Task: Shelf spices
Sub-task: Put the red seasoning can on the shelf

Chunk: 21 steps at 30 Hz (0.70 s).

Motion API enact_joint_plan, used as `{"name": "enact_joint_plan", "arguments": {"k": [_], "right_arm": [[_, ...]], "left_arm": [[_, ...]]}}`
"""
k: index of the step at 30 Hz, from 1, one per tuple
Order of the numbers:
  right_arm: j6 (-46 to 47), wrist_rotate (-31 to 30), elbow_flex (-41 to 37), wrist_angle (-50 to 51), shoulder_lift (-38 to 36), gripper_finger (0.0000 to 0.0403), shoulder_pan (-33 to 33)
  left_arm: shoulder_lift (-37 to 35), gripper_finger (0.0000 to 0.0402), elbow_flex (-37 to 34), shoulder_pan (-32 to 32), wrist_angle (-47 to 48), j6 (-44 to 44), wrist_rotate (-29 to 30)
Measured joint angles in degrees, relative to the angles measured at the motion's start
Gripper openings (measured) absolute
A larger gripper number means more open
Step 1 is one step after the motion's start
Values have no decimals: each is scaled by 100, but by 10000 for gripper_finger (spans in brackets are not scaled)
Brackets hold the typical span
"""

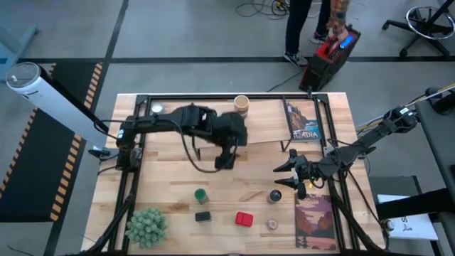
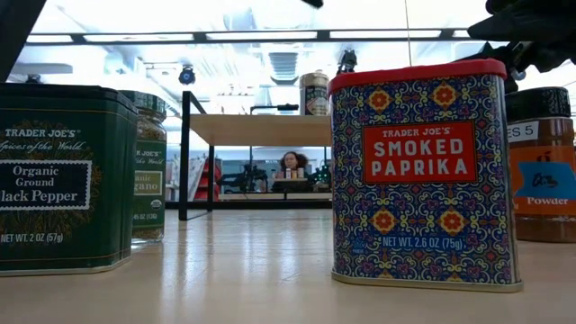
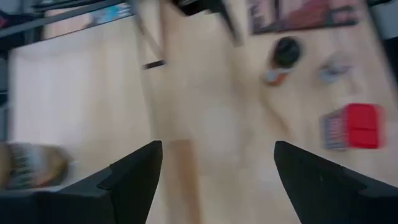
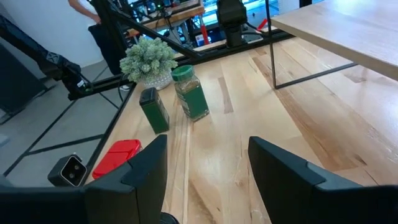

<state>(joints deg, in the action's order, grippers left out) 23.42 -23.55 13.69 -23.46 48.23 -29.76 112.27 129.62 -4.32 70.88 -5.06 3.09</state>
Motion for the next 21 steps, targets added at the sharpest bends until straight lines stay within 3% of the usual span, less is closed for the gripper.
{"name": "enact_joint_plan", "arguments": {"k": [12, 21], "right_arm": [[-2, -2, 0, 0, 0, 199, 0], [4, -44, 0, 0, 0, 199, 0]], "left_arm": [[19, 281, -112, -936, -710, 319, -280], [15, 277, -1026, -1314, -1610, 663, -278]]}}
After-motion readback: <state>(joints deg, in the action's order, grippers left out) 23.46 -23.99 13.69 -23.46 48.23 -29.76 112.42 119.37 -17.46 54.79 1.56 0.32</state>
